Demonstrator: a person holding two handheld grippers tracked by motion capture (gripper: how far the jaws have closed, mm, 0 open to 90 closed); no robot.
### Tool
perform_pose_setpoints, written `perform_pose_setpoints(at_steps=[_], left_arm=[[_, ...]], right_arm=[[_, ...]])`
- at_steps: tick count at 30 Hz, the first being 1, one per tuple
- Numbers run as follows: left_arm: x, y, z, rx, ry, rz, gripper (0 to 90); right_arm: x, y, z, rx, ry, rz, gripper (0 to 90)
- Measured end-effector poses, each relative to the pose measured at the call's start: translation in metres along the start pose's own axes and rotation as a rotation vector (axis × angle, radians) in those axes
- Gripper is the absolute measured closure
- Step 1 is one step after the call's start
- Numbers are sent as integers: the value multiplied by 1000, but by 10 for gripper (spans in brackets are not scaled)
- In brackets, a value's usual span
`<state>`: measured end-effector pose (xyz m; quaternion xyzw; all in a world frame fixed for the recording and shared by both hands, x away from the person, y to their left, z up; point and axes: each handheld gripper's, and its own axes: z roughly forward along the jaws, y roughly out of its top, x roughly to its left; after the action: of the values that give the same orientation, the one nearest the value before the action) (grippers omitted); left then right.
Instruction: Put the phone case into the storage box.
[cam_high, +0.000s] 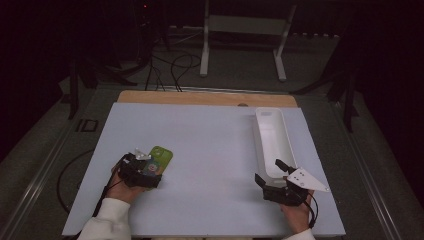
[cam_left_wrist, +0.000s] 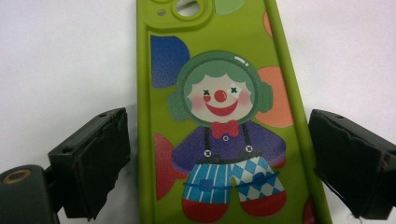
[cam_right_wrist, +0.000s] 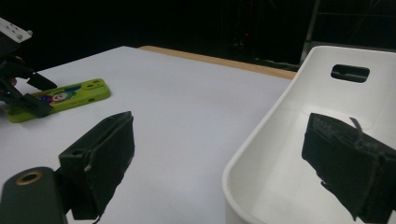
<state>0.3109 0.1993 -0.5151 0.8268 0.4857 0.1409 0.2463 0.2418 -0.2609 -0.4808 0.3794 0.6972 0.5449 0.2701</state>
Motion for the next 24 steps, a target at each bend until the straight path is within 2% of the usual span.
perform_pose_setpoints(at_steps=[5,17,24], left_arm=[[-1,0,-1,3,-6,-4,128],[-1,3,-1,41,-2,-6,134],[-3,2,-1,21,3,3,152]], right_arm=[[0,0,0,1,-2,1,93],[1,0,0,4,0,1,93],[1,0,0,4,-2,3,93]])
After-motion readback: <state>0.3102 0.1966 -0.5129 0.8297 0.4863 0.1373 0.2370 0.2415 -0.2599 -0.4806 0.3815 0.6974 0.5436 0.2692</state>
